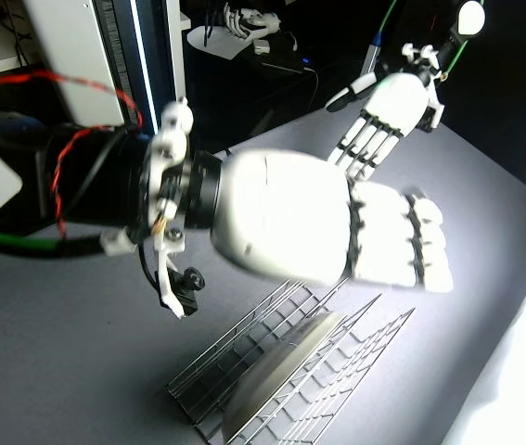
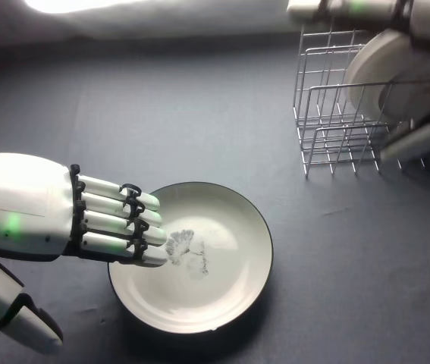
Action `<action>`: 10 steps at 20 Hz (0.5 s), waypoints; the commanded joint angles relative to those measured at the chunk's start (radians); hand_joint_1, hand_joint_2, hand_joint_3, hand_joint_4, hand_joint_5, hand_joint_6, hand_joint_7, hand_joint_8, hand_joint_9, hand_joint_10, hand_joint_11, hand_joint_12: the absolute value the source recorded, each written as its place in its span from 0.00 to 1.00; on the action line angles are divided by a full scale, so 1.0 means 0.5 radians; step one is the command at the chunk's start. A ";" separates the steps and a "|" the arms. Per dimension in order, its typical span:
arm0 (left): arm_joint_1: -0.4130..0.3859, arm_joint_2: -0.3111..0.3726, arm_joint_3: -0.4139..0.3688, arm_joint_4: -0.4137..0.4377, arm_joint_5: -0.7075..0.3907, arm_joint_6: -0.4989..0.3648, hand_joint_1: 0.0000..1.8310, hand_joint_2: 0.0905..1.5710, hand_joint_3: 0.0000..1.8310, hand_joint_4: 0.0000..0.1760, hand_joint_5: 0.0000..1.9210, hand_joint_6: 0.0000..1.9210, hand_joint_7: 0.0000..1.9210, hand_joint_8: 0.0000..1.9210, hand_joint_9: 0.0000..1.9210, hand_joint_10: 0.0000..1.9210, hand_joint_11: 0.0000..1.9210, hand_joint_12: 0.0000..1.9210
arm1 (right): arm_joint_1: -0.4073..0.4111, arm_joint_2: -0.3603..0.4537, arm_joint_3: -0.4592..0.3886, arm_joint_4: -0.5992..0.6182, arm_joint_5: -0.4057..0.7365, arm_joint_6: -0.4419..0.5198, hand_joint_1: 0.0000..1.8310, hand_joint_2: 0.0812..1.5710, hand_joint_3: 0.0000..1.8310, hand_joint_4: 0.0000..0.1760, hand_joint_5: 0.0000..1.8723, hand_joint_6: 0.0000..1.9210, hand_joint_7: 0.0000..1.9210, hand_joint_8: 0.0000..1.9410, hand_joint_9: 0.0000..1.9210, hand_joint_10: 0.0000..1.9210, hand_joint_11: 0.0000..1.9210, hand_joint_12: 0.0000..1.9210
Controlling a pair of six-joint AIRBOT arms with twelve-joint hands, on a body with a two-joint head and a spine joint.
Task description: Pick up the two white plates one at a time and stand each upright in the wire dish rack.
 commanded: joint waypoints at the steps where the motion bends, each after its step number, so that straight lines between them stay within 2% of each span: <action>1: -0.001 -0.008 0.002 -0.145 -0.075 0.011 0.00 0.68 0.00 0.00 0.00 0.00 0.00 0.00 0.00 0.00 0.00 0.00 | 0.014 0.003 -0.002 -0.020 0.240 0.002 0.40 0.47 0.00 0.00 0.00 0.00 0.00 0.00 0.00 0.00 0.00 0.00; 4: 0.044 -0.037 0.017 -0.173 -0.038 0.064 0.00 0.68 0.00 0.00 0.00 0.00 0.00 0.00 0.00 0.00 0.00 0.00 | -0.016 -0.043 -0.003 -0.332 0.328 0.001 0.44 0.46 0.00 0.00 0.00 0.00 0.00 0.00 0.00 0.00 0.00 0.00; 5: 0.058 -0.050 0.031 -0.182 -0.020 0.082 0.00 0.69 0.00 0.00 0.00 0.00 0.00 0.00 0.00 0.00 0.00 0.00 | -0.023 -0.059 -0.006 -0.443 0.356 0.001 0.48 0.48 0.00 0.00 0.00 0.00 0.00 0.00 0.00 0.00 0.00 0.00; 10: 0.106 -0.097 0.108 -0.213 0.025 0.122 0.00 0.69 0.00 0.00 0.00 0.00 0.00 0.00 0.00 0.00 0.00 0.00 | -0.090 -0.081 -0.092 -0.567 0.376 0.001 0.61 0.51 0.00 0.00 0.00 0.00 0.00 0.00 0.00 0.00 0.02 0.01</action>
